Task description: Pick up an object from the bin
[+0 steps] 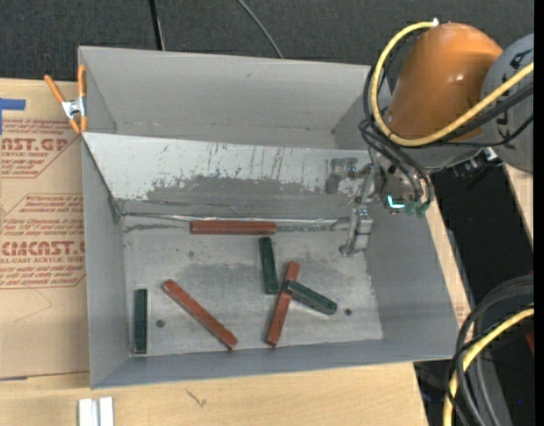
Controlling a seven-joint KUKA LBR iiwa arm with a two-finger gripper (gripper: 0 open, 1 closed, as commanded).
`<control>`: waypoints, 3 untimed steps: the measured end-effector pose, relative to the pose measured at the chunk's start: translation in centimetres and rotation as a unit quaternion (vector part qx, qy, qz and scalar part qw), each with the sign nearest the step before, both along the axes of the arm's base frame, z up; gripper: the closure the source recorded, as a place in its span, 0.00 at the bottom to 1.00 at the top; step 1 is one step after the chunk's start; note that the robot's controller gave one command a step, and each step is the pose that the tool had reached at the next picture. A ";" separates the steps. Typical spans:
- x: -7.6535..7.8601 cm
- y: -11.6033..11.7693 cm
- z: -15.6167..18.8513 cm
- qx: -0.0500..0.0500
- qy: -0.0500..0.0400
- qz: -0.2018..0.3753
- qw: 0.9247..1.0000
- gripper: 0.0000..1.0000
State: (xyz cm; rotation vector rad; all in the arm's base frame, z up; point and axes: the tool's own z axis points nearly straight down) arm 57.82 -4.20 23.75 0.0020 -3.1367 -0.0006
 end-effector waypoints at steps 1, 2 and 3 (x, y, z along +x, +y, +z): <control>0.1 0.0 0.4 0.000 -0.004 0.000 1.000 0.00; -0.9 0.3 -4.4 0.000 -0.006 0.035 0.999 0.00; -1.3 0.1 -11.1 0.000 -0.006 -0.013 1.000 0.00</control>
Offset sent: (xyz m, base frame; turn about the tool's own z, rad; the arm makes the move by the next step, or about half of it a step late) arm -0.0292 0.0077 -0.1250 -0.1777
